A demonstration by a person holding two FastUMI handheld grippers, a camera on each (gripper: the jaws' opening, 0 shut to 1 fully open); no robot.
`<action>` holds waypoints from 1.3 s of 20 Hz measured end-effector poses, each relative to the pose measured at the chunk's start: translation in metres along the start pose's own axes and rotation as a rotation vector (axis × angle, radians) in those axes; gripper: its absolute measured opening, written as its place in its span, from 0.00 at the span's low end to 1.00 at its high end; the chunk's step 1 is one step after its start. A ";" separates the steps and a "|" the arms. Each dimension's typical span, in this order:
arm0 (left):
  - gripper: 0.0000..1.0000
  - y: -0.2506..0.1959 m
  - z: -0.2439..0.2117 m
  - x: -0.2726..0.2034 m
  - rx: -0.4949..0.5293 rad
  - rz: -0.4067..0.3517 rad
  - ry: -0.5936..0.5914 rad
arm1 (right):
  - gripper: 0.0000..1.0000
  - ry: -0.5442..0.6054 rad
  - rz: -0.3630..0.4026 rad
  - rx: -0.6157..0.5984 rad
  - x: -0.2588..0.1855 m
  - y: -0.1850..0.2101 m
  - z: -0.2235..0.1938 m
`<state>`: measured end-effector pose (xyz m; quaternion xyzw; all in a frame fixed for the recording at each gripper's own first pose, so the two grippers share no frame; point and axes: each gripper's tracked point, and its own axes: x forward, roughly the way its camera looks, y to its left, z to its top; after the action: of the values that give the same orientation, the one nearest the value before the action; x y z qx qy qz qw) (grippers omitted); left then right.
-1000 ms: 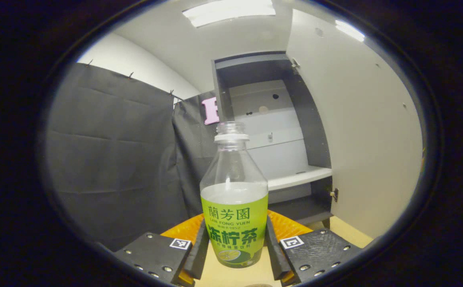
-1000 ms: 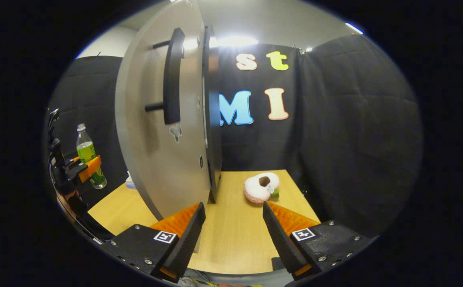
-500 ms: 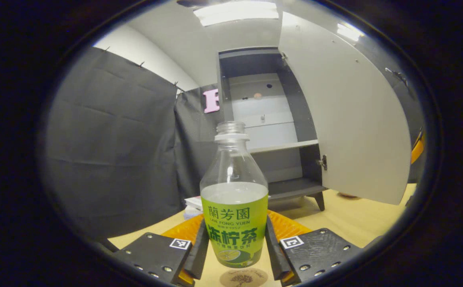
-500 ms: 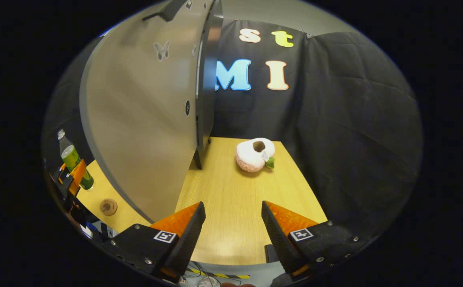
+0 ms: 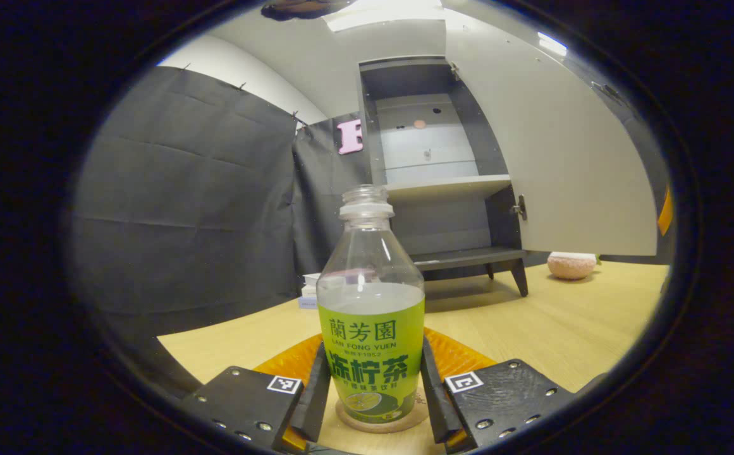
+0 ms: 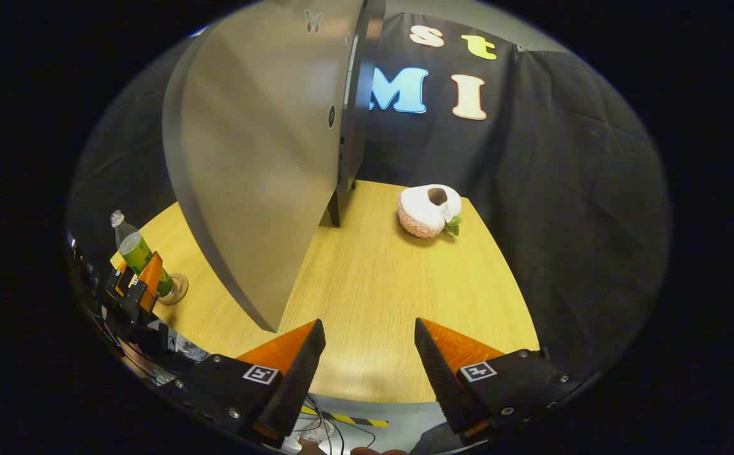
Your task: Open the cabinet door with the right hand, grasp the bottle in the cabinet with the left hand and place it on the coaster, then close the cabinet door with the right hand.
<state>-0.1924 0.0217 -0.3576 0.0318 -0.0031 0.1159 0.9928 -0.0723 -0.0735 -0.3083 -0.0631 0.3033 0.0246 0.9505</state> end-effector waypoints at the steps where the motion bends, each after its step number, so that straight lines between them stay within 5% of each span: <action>1: 0.59 0.000 -0.002 0.001 -0.004 0.006 0.006 | 0.89 -0.004 0.005 -0.007 -0.001 0.003 0.000; 2: 0.58 0.002 -0.002 0.002 -0.012 0.016 0.009 | 0.89 -0.002 0.010 -0.012 -0.001 0.006 0.000; 3: 0.69 0.006 -0.004 0.001 -0.012 0.040 0.020 | 0.89 0.007 0.019 -0.009 0.001 0.008 -0.005; 6: 0.64 0.005 -0.007 0.004 -0.009 0.051 0.040 | 0.88 0.023 0.033 0.012 0.002 0.014 -0.010; 8: 0.93 0.006 -0.003 0.001 -0.016 0.047 0.036 | 0.89 0.028 0.039 0.021 0.004 0.018 -0.012; 9: 0.95 0.006 -0.002 0.000 -0.028 0.045 0.037 | 0.89 0.026 0.042 0.019 0.004 0.020 -0.011; 15: 0.88 0.009 0.021 -0.001 -0.114 0.037 0.054 | 0.89 0.003 0.049 0.020 -0.002 0.022 -0.006; 26: 0.87 0.025 0.136 0.015 -0.068 -0.049 -0.044 | 0.88 -0.031 0.043 0.178 -0.016 0.015 0.026</action>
<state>-0.1831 0.0408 -0.2196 0.0005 -0.0280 0.0904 0.9955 -0.0715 -0.0557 -0.2796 0.0285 0.2910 0.0187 0.9561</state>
